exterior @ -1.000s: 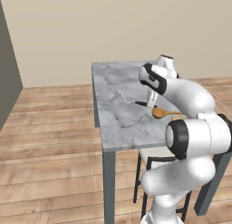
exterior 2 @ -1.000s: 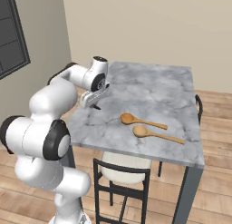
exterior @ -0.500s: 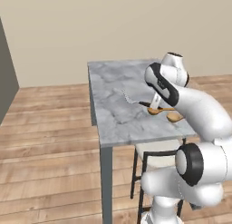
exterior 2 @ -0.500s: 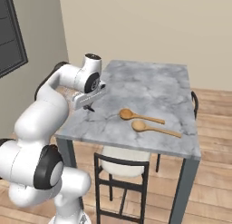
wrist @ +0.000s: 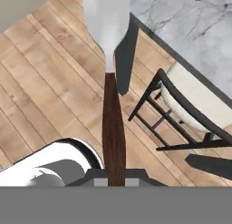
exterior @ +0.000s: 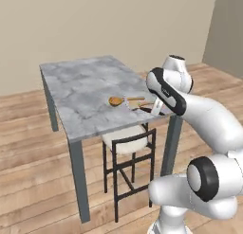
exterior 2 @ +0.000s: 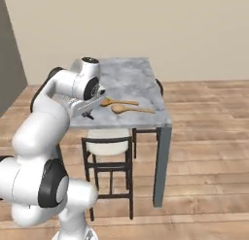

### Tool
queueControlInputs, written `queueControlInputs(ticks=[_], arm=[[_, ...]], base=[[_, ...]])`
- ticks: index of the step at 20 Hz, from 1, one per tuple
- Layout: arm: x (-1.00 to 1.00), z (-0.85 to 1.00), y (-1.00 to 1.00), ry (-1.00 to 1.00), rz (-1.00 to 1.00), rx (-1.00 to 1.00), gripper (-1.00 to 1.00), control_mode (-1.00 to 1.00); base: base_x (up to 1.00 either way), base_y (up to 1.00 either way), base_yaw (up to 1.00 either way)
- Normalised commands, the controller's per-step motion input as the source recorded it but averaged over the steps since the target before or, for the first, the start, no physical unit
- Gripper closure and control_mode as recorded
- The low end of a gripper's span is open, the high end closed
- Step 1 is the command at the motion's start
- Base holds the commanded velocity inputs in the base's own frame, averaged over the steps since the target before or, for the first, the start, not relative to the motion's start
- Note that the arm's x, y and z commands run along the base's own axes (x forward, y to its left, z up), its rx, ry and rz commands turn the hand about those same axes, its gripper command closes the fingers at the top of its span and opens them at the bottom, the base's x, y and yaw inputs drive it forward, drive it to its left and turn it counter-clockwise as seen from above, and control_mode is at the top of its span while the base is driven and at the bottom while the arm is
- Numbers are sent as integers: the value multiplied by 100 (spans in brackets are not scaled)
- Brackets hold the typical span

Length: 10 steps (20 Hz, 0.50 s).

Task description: Pick up the metallic utensils from the counter and place them in the open drawer. Make sure not to pick up any wooden utensils.

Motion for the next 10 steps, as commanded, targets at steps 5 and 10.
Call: queueControlInputs(ticks=[5, 10], arm=[[0, 0, 0, 0, 0, 0, 100, 100], [0, 0, 0, 0, 0, 0, 100, 100]], base=[[-59, -22, -98], [-41, -27, -100]])
